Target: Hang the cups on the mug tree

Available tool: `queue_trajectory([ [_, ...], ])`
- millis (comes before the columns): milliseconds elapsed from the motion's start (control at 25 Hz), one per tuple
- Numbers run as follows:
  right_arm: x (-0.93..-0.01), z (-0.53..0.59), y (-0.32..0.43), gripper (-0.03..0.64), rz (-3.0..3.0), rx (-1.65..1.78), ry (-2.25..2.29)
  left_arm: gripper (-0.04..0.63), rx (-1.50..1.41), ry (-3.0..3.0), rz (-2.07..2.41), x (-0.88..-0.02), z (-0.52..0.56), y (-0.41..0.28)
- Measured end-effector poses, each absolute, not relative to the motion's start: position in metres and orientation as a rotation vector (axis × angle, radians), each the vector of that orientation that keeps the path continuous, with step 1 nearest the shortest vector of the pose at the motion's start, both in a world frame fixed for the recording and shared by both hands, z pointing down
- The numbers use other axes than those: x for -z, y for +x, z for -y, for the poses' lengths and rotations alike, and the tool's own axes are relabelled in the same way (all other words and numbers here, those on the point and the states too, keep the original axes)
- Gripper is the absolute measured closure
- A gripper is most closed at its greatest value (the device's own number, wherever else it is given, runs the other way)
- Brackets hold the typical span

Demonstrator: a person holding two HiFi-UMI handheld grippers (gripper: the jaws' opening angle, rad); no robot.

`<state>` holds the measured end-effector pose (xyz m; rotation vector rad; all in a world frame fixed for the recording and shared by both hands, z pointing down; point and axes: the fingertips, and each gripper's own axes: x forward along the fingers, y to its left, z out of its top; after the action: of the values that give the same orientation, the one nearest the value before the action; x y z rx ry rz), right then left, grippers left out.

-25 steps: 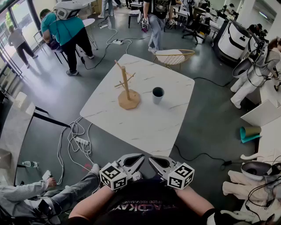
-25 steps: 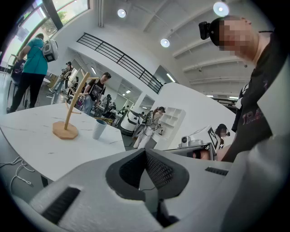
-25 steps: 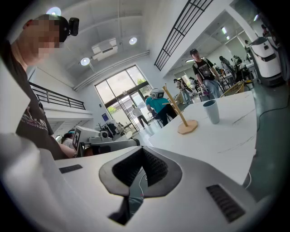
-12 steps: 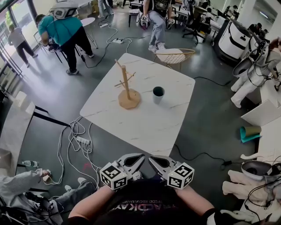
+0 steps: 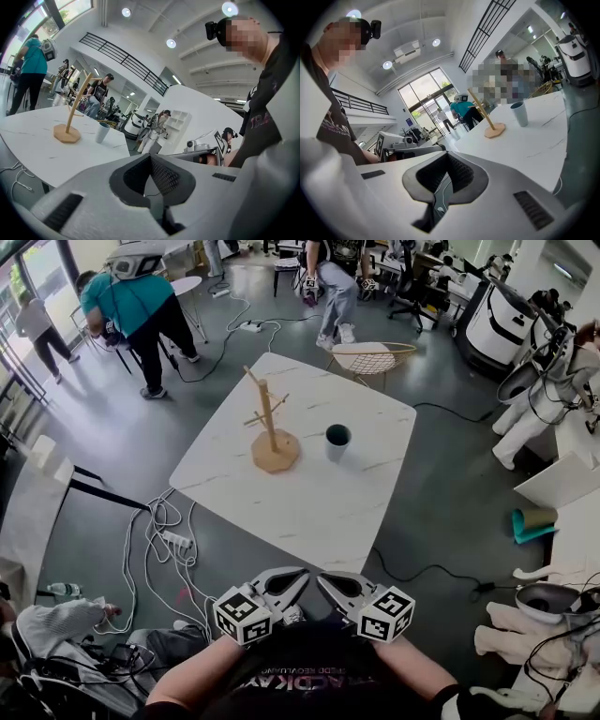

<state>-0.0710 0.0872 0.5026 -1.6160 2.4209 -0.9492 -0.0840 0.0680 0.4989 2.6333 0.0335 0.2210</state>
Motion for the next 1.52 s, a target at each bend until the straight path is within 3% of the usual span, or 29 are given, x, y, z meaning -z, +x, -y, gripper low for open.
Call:
queue_trajectory([
  [1520,-0.495,-0.082,-0.052,0.606,-2.399,0.921,-1.611,0.601,-0.224,2.650,0.001,-0.495,-0.068,-0.078],
])
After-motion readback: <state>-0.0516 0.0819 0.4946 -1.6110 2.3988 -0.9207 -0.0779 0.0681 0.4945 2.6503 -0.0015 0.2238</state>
